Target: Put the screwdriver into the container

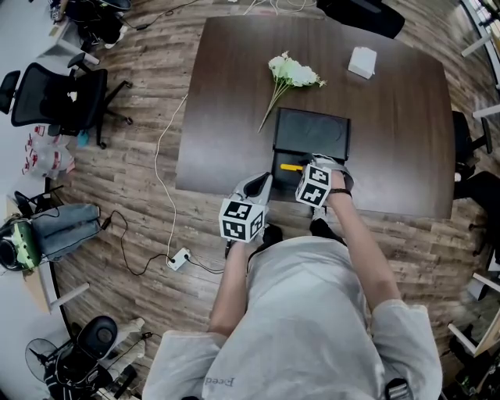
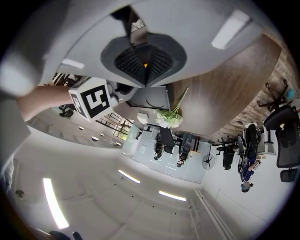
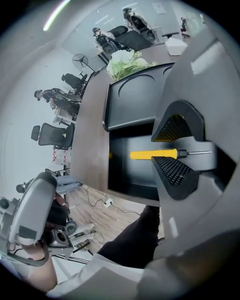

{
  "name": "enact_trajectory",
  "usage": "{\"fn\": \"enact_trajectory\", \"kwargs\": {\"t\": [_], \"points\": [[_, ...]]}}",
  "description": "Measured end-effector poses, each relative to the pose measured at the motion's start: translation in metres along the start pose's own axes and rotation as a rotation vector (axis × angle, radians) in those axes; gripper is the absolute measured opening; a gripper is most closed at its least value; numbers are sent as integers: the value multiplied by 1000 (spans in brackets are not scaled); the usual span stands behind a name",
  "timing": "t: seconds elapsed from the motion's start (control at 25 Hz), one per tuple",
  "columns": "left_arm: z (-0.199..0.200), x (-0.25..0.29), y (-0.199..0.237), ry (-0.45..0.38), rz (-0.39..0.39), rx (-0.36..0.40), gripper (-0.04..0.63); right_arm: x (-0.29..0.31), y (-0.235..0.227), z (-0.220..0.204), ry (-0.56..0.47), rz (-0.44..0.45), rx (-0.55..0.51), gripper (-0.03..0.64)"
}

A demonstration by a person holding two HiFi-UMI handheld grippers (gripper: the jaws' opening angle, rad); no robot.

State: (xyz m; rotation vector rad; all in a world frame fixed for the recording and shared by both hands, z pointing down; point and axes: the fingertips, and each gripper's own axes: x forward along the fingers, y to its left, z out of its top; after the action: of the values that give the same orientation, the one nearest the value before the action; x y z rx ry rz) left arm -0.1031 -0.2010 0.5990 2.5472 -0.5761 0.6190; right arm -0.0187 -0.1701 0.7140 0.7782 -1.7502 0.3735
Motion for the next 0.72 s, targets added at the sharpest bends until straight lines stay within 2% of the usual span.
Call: {"fn": "enact_trajectory", "kwargs": {"t": [0.28, 0.72], "points": [[-3, 6, -8, 8, 33, -5, 55, -23, -6, 6, -100, -27, 26, 75], [-9, 9, -18, -1, 112, -37, 55, -58, -15, -2, -249, -14, 117, 75]]}}
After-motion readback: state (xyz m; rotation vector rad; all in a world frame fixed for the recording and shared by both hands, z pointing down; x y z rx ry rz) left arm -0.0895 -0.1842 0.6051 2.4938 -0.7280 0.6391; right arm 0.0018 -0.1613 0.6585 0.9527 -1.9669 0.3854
